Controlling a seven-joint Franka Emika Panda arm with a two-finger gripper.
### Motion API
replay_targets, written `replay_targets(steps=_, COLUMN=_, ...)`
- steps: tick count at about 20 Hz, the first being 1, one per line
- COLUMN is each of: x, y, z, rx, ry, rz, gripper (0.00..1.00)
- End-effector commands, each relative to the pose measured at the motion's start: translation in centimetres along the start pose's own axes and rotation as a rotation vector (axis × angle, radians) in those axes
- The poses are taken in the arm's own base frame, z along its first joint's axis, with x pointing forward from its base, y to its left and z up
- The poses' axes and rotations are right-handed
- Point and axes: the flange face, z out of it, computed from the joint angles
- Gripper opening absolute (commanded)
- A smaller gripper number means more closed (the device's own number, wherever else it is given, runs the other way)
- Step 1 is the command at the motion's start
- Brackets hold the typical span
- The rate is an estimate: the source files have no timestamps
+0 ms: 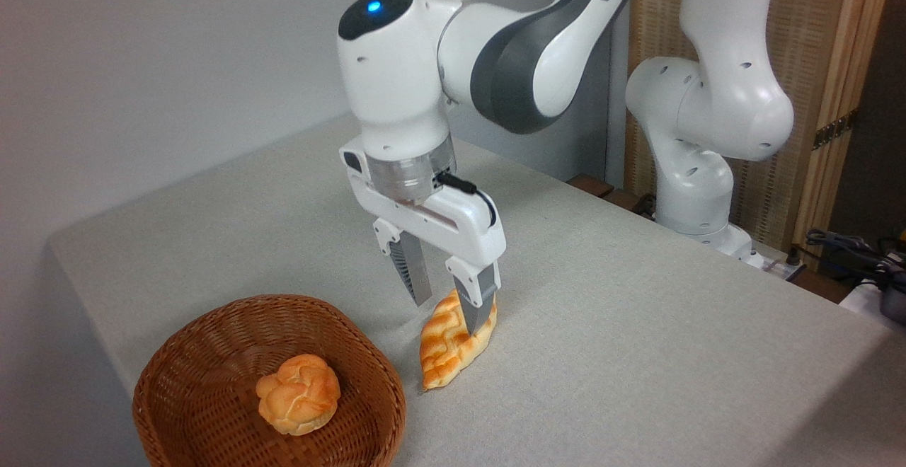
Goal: Put bread into the basket
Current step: 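Close the gripper on the braided bread roll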
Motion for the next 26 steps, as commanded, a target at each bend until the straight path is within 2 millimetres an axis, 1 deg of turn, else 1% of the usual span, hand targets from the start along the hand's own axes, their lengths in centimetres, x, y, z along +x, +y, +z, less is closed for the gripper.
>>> replay_targets(steps=1, x=0.8, y=-0.3, z=1.3, rx=0.006, ry=0.008, rz=0.018, gripper=1.00)
replay_targets(steps=5, x=1.0, y=-0.2, z=1.8, rx=0.002, ry=-0.004, rz=0.032, gripper=1.00)
replay_targets(steps=7, x=0.6, y=-0.2, z=2.5, rx=-0.004, ry=-0.019, rz=0.044, gripper=1.00)
replay_targets(steps=10, x=0.4, y=0.0, z=2.8, rx=-0.007, ry=-0.031, rz=0.091, gripper=1.00)
replay_targets(steps=11, x=0.3, y=-0.1, z=2.9, rx=-0.001, ry=-0.042, rz=0.113, gripper=0.96)
replay_targets(steps=12, x=0.2, y=-0.1, z=2.8, rx=0.007, ry=-0.051, rz=0.125, gripper=0.86)
replay_targets(steps=13, x=0.1, y=-0.1, z=2.8, rx=0.015, ry=-0.060, rz=0.132, gripper=0.77)
replay_targets(steps=14, x=0.2, y=-0.1, z=2.8, rx=0.020, ry=-0.064, rz=0.137, gripper=0.61)
replay_targets(steps=15, x=0.1, y=-0.2, z=2.8, rx=0.020, ry=-0.064, rz=0.137, gripper=0.50)
replay_targets(steps=16, x=0.1, y=-0.1, z=2.8, rx=0.020, ry=-0.063, rz=0.145, gripper=0.42)
replay_targets(steps=19, x=0.1, y=-0.2, z=2.8, rx=0.019, ry=-0.064, rz=0.157, gripper=0.40)
replay_targets(steps=26, x=0.1, y=-0.1, z=2.7, rx=0.019, ry=-0.064, rz=0.159, gripper=0.41)
